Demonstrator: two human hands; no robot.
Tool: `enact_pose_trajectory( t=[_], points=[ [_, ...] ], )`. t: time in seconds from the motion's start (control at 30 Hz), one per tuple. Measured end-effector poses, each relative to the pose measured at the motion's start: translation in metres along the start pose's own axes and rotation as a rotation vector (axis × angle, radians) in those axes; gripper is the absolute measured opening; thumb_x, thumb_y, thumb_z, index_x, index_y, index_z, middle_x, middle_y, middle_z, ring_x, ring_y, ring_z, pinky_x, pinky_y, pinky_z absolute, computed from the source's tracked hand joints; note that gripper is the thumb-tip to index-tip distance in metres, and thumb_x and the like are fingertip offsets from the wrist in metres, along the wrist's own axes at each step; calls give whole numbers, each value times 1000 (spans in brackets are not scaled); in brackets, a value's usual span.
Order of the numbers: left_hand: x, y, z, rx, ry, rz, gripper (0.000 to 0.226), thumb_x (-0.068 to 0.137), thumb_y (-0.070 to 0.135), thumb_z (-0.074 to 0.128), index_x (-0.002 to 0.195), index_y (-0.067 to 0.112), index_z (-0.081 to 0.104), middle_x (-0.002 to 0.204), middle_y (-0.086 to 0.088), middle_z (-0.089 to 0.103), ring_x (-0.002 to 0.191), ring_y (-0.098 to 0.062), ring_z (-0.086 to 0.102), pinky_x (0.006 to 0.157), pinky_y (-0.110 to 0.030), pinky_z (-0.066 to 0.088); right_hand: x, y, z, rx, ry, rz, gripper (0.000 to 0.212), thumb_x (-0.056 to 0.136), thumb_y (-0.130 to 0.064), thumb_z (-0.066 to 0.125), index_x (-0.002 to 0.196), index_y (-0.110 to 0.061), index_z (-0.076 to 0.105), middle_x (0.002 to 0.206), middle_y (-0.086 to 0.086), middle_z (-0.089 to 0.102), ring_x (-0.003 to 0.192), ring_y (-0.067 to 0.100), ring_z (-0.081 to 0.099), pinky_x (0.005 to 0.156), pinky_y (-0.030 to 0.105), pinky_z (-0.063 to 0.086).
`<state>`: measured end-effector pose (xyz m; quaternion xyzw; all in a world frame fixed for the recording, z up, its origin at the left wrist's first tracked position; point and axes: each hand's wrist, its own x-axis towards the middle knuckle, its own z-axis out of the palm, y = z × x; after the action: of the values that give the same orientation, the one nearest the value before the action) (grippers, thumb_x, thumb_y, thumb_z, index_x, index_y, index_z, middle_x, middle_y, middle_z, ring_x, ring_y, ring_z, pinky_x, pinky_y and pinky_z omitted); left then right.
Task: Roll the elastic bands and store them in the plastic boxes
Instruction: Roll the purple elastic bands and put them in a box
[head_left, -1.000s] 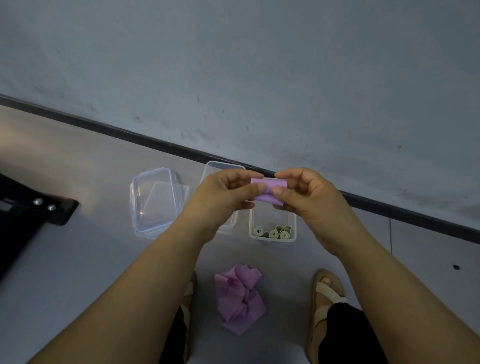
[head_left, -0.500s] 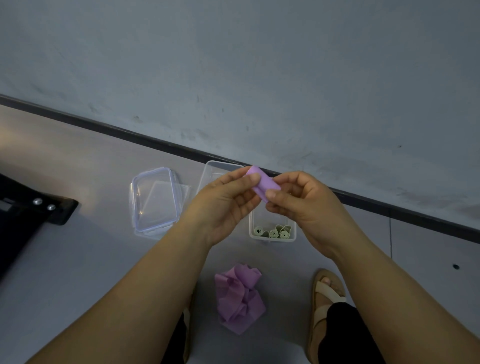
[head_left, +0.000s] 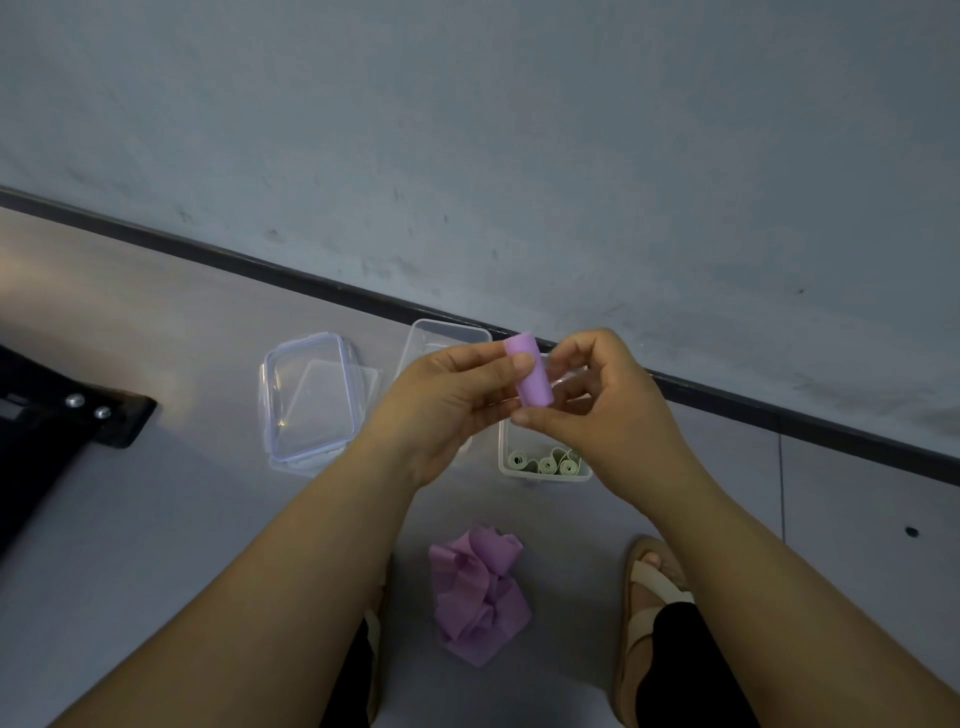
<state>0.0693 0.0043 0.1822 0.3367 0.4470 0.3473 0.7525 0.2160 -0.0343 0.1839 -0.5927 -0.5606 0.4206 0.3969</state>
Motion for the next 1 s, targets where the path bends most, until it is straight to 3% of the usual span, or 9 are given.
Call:
enact_pose_trajectory(
  t=[0.07,0.17,0.3,0.57,0.67,0.9,1.0],
  points=[
    [-2,1,-1,88,20,3,18,75,15,67,92,8,69,82,-7,72,79,-18,66,82,-30,55,1,0,-3,-79,-58,-54,63,65,-21,83,104,-46,40,109,-24,48,86,6,57,70,16,52],
    [-4,1,-2,202,17,-21,27,73,19,69,98,9,70,94,-12,72,92,-26,66,90,-37,54,1,0,-8,-200,-152,-123,78,66,-22,83,119,-50,33,113,-34,37,94,-1,52,74,11,48],
    [-5,2,1,244,-1,-45,23,73,19,69,95,12,70,98,-13,72,99,-31,66,89,-37,54,2,3,-10,-304,-179,-164,68,68,-24,81,117,-43,39,104,-34,40,95,-3,50,70,6,46],
    [-8,5,0,94,-102,-122,36,67,24,66,98,5,67,87,-9,73,81,-20,70,75,-27,58,0,3,-15,-310,-97,-227,59,64,-27,83,109,-39,48,98,-24,51,84,4,54,71,13,47],
    [-9,6,1,108,-139,-131,31,66,19,67,95,7,68,84,-7,74,77,-17,71,69,-25,58,-1,4,-15,-330,-68,-240,54,64,-27,83,107,-36,51,96,-22,54,82,4,55,69,13,47],
    [-8,4,0,204,-55,-109,13,78,10,67,90,9,70,80,-7,74,72,-16,70,65,-22,57,0,9,-7,-438,-36,-215,53,67,-34,79,113,-32,53,98,-19,51,80,5,55,74,32,52],
    [-7,3,-2,247,-25,-101,15,78,11,68,93,10,70,88,-10,73,79,-20,70,71,-26,58,0,11,-4,-476,-57,-211,61,68,-38,78,122,-29,51,102,-26,43,81,2,52,74,32,51]
  ],
)
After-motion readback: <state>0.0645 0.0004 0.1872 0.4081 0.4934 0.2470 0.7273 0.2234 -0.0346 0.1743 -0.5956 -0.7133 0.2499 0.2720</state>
